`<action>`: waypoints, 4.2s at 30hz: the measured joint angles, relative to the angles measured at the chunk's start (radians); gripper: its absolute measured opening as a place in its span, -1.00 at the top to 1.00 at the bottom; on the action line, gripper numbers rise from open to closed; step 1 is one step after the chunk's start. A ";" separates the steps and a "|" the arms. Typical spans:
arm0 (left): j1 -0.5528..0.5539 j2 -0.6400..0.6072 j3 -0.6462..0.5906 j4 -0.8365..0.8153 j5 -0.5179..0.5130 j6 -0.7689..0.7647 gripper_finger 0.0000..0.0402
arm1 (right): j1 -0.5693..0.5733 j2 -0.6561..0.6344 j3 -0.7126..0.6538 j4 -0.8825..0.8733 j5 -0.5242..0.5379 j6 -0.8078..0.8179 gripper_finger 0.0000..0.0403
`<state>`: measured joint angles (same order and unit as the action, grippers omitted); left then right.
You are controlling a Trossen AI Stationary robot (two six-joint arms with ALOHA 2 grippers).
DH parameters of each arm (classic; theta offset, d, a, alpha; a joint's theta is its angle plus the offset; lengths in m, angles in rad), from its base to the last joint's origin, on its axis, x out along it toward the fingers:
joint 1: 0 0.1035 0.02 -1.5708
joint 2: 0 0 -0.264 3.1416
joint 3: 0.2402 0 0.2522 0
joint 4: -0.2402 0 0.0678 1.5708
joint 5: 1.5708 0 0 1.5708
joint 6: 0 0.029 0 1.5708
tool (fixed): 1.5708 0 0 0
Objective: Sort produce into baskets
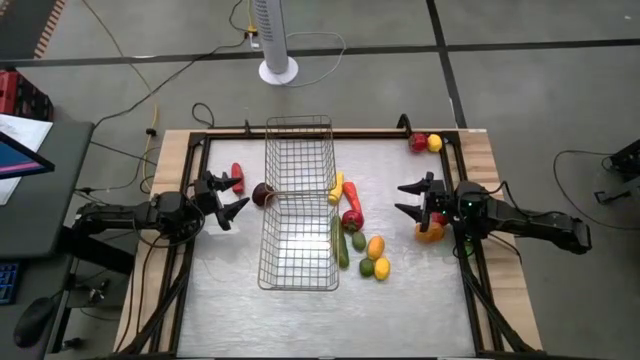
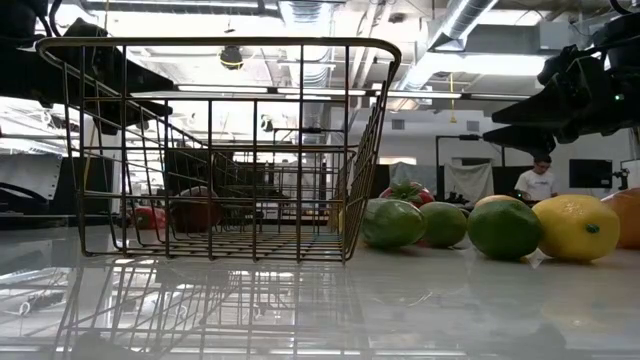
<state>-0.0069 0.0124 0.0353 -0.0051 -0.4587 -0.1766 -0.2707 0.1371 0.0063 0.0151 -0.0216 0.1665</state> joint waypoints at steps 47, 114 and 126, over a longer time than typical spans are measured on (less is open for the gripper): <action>0.000 0.001 0.000 0.074 -0.065 -0.337 -0.72 | 0.000 0.000 0.000 0.329 0.086 0.044 -0.58; 0.834 1.229 0.583 -0.632 0.402 -0.233 -0.72 | 0.002 0.439 0.659 0.106 -0.084 -0.268 -0.58; 0.831 1.337 0.583 -0.582 0.365 -0.189 -0.47 | -0.002 0.459 0.659 0.160 -0.084 -0.336 -0.58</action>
<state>0.8236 1.3490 0.6182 -0.5868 -0.0932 -0.3658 -0.2723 0.5957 0.6651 0.1746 -0.1051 -0.1696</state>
